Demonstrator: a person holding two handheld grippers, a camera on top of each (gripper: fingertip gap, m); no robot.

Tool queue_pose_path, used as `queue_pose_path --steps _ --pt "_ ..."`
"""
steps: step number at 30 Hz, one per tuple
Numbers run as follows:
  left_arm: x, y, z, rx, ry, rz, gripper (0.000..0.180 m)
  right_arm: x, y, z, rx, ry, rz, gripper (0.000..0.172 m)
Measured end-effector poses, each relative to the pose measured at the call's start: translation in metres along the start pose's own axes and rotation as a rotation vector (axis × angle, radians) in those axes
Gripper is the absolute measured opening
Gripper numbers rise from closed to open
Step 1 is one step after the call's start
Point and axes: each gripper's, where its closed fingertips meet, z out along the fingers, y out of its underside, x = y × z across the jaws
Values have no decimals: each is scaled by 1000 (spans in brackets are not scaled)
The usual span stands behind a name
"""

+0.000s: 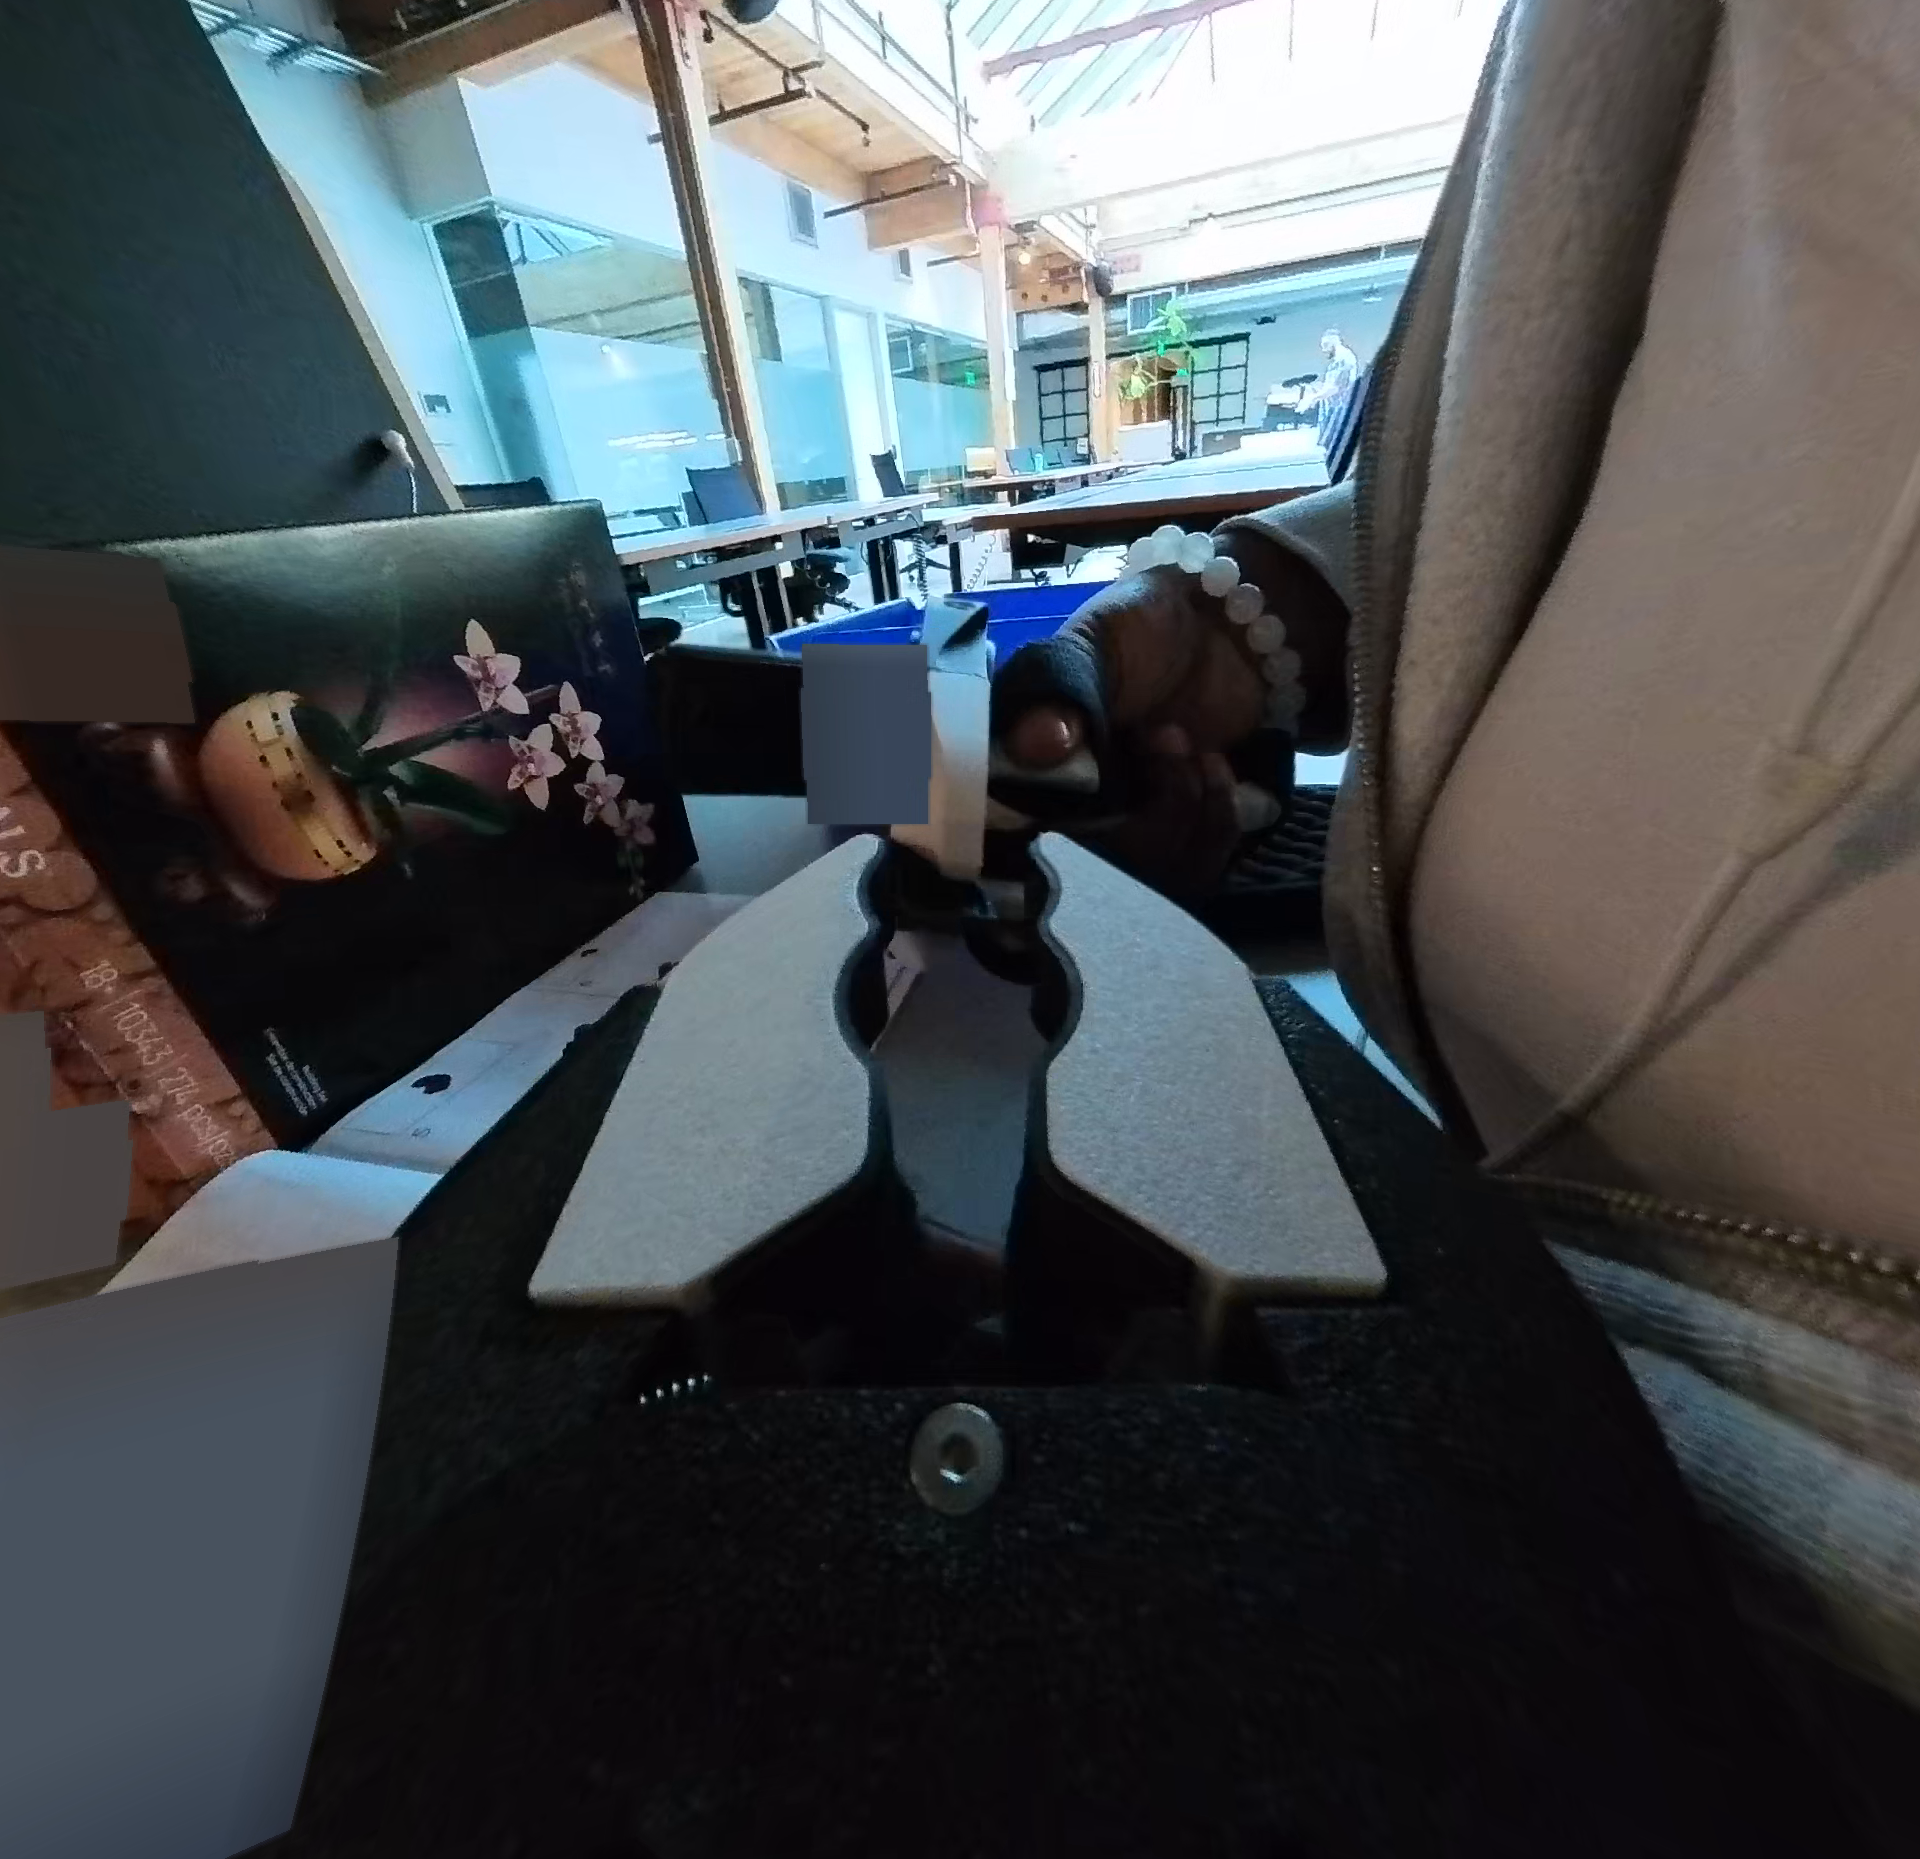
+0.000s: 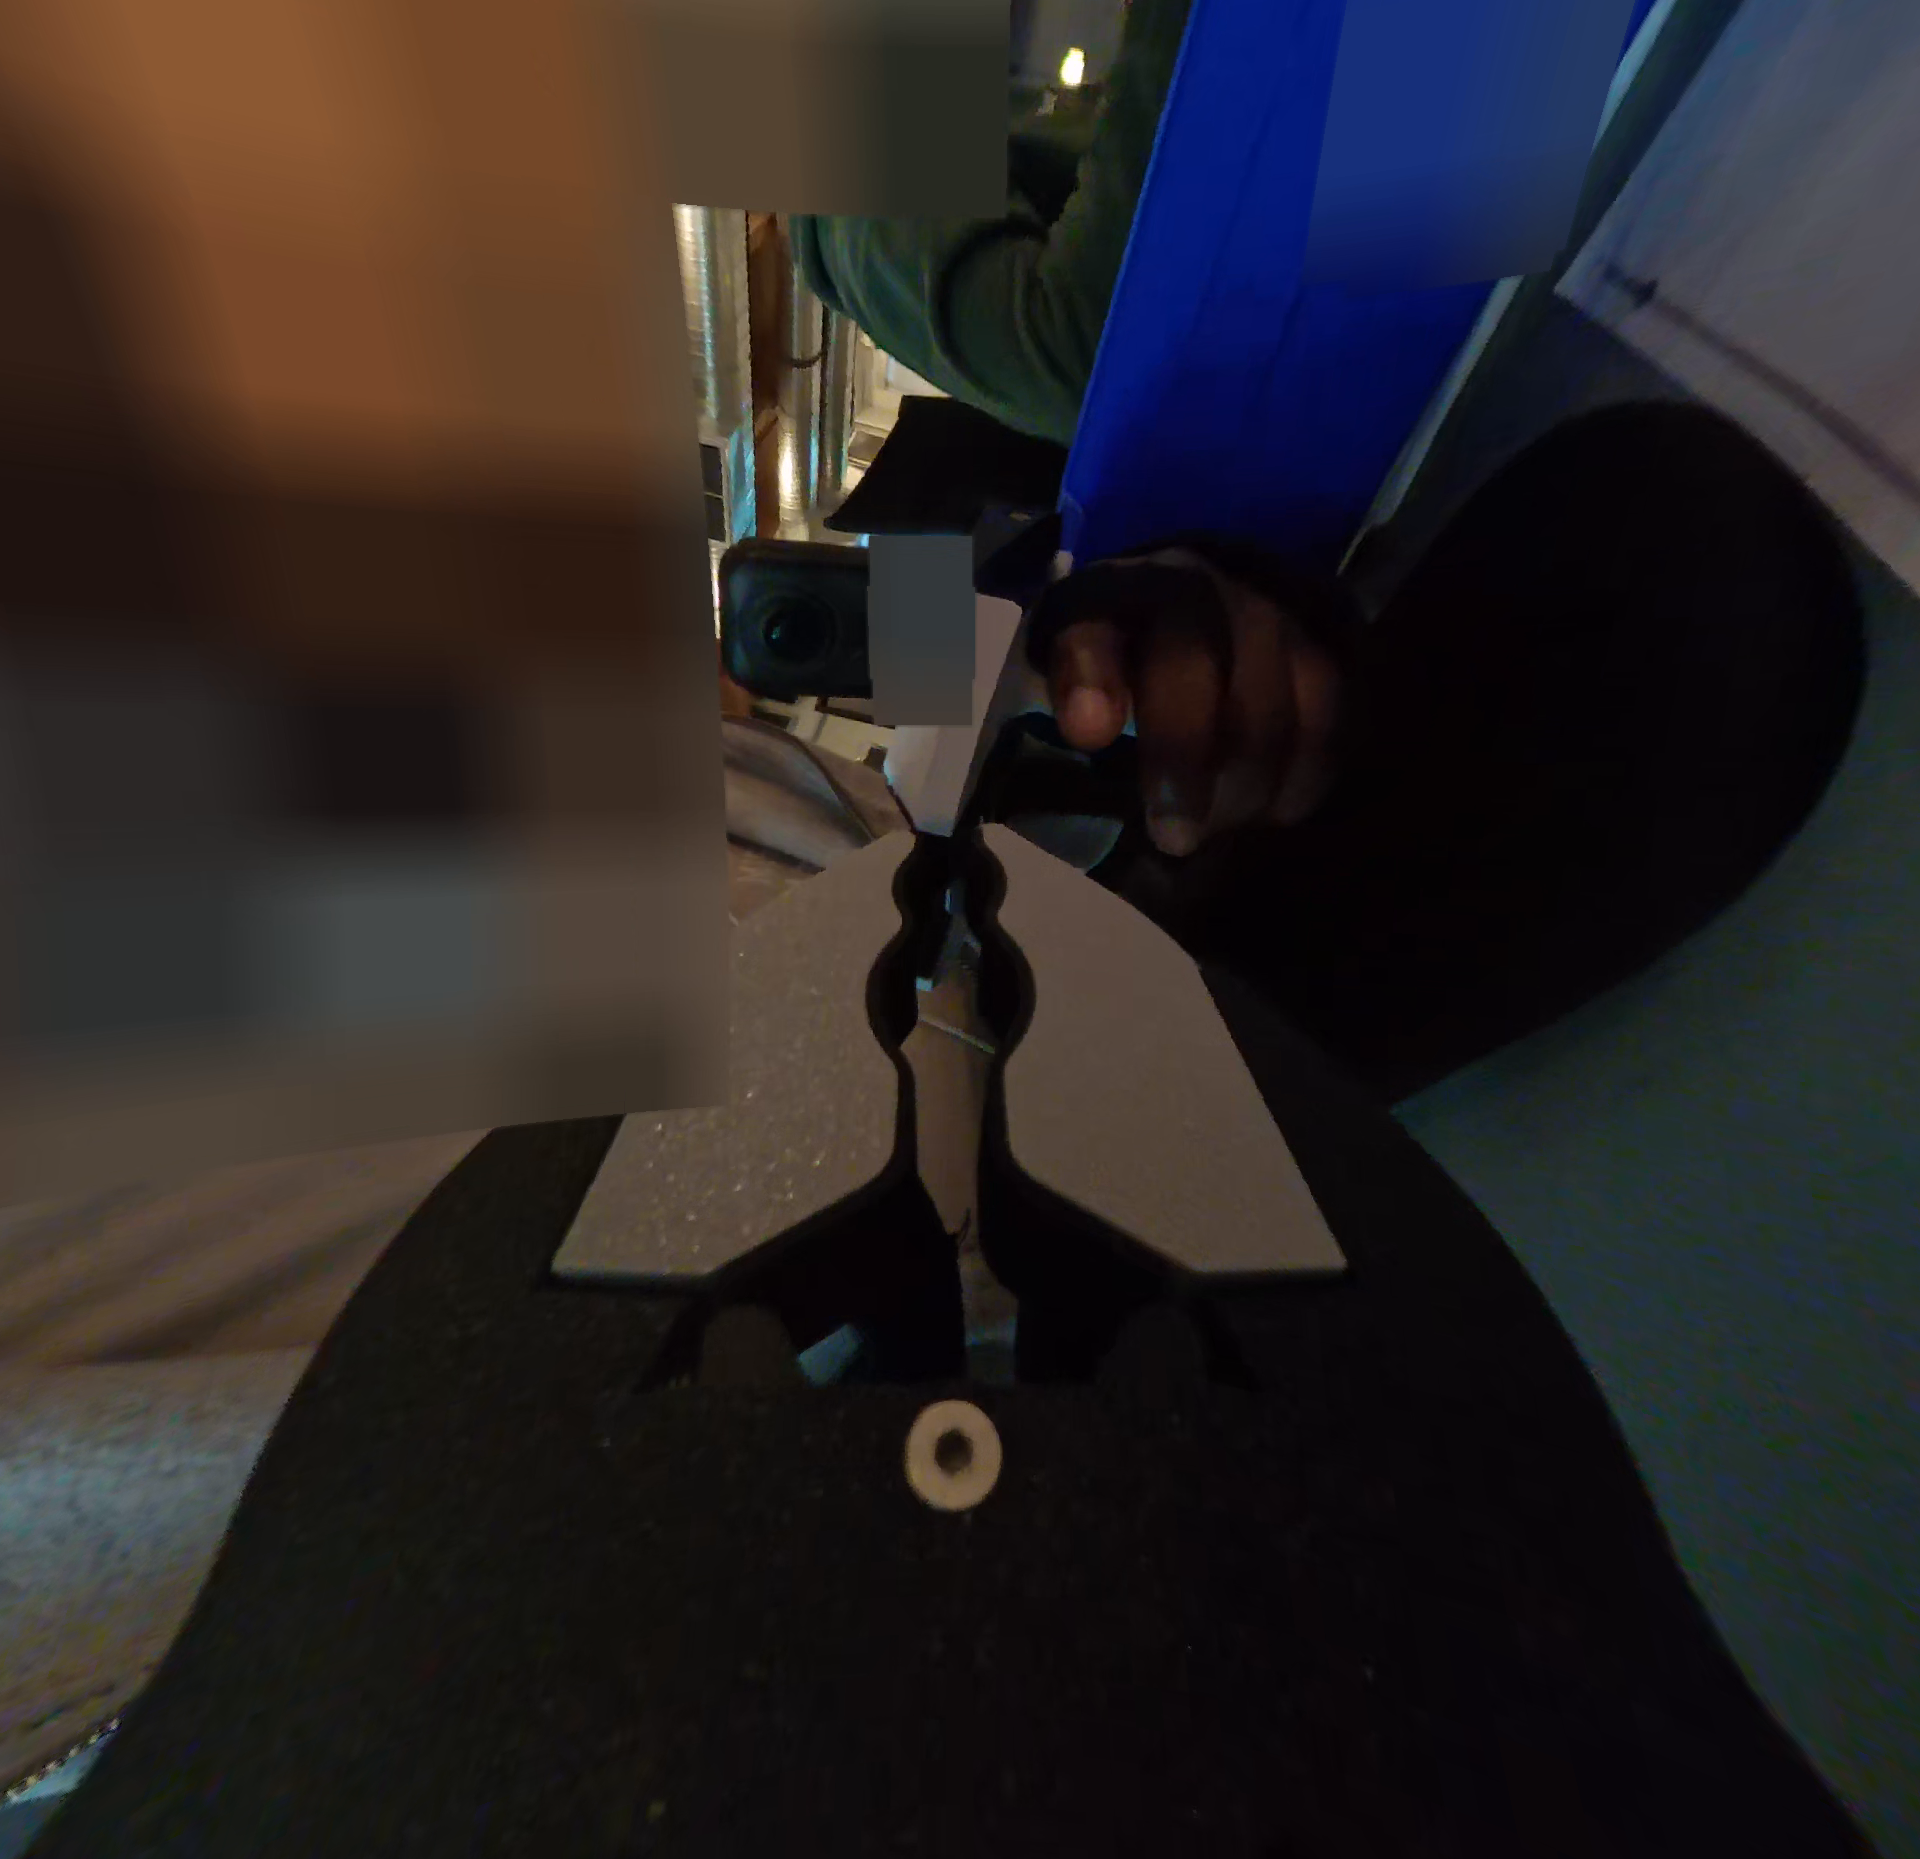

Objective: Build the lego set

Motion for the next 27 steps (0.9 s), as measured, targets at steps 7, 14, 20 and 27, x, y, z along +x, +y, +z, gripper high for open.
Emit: queue_pose_path --steps 7,14,20,27 --pt "-1 5 4 -39 -36 54 17 1 3 1 -10 -6 25 4" --pt "-1 5 4 -32 -21 27 19 2 1 1 -3 -5 27 4" --pt "-1 4 4 -29 -16 21 25 5 1 2 -1 -1 31 4" --pt "-3 3 2 -16 -23 8 16 6 2 5 3 -14 35 3"
